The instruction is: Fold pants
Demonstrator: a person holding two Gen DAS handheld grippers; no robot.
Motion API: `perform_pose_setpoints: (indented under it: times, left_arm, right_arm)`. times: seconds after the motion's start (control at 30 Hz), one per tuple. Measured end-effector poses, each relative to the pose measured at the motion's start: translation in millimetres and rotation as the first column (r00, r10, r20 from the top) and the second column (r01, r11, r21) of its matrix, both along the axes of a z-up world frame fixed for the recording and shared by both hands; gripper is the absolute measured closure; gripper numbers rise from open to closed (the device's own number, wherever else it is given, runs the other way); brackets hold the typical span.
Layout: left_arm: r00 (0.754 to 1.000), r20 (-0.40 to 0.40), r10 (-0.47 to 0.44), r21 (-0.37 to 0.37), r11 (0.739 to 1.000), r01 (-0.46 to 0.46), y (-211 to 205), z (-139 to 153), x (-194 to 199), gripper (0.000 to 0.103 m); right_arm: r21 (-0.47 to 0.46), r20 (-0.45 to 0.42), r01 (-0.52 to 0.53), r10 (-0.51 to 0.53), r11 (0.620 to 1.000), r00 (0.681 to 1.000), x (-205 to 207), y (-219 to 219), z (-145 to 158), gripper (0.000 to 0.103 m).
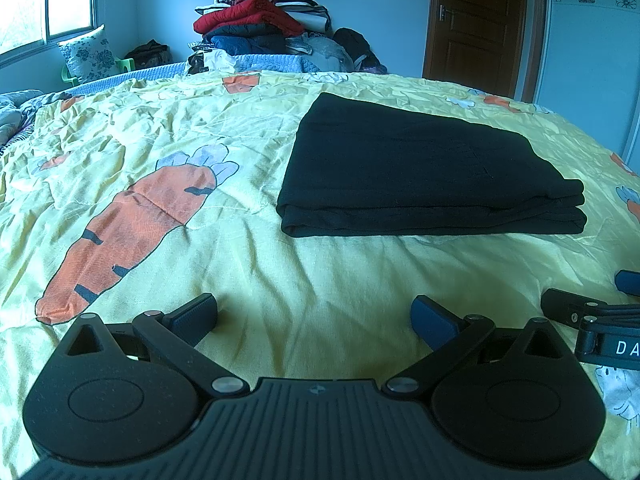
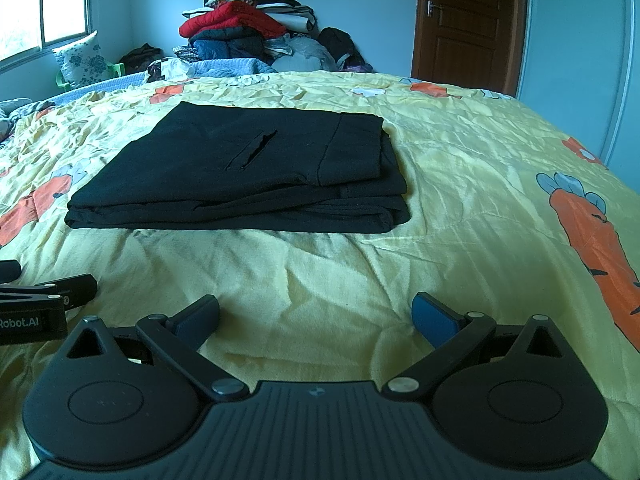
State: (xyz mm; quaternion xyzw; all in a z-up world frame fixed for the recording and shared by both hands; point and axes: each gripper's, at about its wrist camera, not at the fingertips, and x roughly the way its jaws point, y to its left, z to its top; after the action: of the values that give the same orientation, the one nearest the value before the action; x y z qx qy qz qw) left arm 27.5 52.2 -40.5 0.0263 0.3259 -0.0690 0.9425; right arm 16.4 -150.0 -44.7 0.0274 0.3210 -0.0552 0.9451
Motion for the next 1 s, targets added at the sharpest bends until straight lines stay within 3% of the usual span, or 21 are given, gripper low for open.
perform_pose_setpoints:
  times: [1.0]
  left_arm:
    - [1.000,0.000,0.000,0.000,1.000,0.000,0.1,0.1,0.0,0.000]
  right_arm:
    - [-0.002,-0.001,-0.005,0.005,1.000,1.000,1.0,1.9,-0.2,0.000]
